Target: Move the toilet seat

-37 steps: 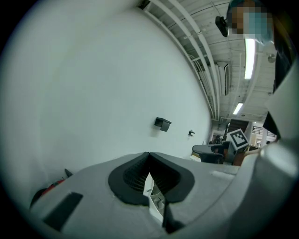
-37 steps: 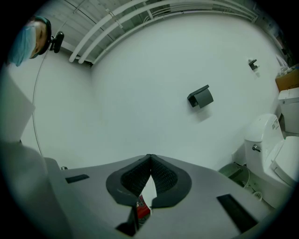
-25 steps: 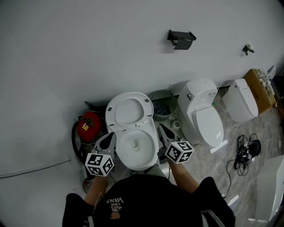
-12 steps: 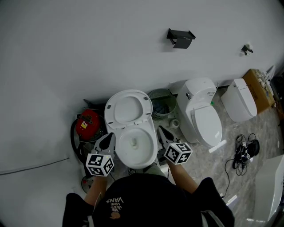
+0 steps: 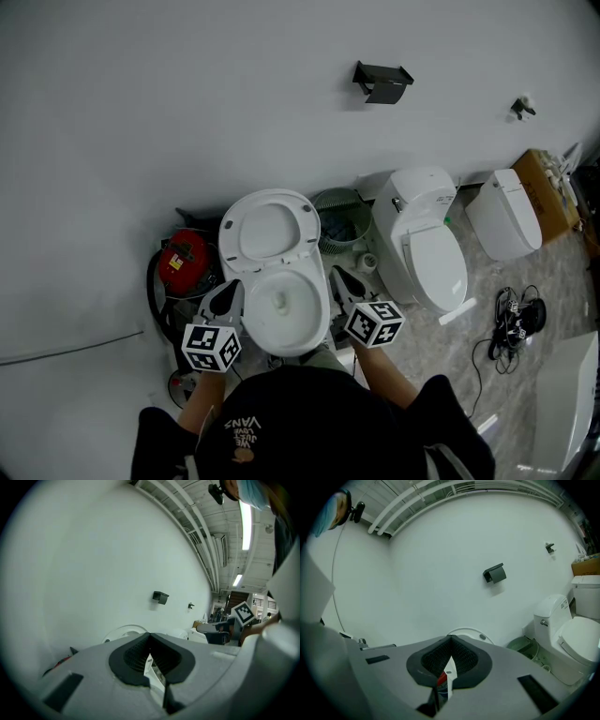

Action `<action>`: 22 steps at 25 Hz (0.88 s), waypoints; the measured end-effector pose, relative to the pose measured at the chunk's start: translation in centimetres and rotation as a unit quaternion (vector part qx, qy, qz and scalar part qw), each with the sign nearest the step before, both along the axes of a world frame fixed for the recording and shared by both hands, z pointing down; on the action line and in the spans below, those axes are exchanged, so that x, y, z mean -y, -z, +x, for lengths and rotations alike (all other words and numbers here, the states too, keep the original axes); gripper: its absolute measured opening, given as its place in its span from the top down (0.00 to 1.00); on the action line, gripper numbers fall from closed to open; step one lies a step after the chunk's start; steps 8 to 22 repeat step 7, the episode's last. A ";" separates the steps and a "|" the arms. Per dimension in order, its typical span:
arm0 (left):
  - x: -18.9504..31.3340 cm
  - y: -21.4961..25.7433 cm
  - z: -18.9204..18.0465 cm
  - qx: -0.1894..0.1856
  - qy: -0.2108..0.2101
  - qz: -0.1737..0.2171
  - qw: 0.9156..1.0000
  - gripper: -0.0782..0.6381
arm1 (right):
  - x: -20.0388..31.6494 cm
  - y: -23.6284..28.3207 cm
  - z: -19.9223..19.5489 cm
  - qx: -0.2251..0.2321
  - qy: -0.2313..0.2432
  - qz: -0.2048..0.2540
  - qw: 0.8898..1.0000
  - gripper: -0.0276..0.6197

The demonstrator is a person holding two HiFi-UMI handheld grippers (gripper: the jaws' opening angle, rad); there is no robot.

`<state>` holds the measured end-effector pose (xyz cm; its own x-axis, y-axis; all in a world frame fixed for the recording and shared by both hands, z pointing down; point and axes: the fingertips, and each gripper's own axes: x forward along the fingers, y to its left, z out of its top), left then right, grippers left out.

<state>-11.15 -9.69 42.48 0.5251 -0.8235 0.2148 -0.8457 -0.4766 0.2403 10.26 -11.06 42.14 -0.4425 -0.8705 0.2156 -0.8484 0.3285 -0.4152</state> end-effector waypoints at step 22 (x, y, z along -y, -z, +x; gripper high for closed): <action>0.1 -0.4 0.5 0.003 0.000 -0.003 1.000 0.89 | 0.2 -0.2 0.3 -0.002 0.006 -0.001 1.000 0.96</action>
